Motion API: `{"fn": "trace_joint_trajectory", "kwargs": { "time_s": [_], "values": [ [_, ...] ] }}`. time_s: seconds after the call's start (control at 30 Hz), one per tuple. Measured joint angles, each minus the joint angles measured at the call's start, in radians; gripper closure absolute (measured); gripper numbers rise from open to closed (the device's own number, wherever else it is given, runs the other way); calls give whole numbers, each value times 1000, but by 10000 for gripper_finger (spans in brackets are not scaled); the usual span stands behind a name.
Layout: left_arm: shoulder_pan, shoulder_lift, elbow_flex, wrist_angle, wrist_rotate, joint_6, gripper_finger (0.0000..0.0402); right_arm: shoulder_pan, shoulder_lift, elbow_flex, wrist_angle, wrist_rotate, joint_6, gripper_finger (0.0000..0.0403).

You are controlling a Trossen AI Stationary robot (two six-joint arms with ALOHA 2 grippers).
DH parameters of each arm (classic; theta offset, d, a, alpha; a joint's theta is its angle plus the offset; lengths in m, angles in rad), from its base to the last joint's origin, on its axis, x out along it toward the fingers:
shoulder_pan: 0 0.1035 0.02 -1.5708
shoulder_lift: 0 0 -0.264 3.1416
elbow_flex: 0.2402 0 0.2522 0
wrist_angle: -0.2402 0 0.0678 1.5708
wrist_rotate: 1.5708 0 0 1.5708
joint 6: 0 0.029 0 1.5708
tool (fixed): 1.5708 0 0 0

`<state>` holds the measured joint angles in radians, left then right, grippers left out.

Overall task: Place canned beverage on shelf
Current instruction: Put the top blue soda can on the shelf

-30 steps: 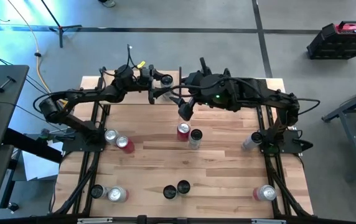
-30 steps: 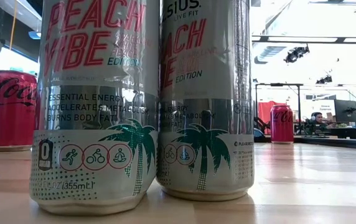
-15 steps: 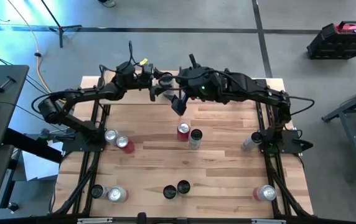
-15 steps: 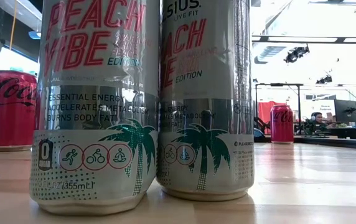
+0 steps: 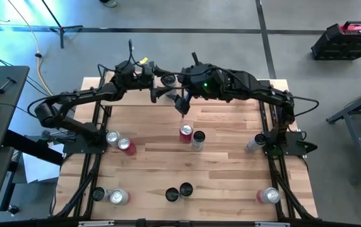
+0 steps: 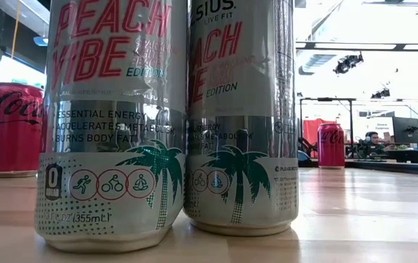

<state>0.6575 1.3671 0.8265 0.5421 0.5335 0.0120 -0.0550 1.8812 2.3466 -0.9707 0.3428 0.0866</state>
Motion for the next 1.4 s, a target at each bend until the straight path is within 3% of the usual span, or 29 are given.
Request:
{"fn": "trace_joint_trajectory", "kwargs": {
  "time_s": [0.27,0.63,0.8,1.13,1.4],
  "values": [
    [0,-103,0,0,-1,-25,53,-70,0,0,2,-100,-108,31],
    [0,-404,1,-14,-50,-250,53,-276,7,2,5,-526,-448,31],
    [0,-490,1,-66,-62,-340,53,-368,69,1,4,-722,-512,31],
    [0,-549,1,-141,-102,-422,53,-436,171,1,79,-943,-633,31],
    [0,-548,1,-155,-103,-448,53,-472,232,1,113,-1027,-667,32]
  ]
}}
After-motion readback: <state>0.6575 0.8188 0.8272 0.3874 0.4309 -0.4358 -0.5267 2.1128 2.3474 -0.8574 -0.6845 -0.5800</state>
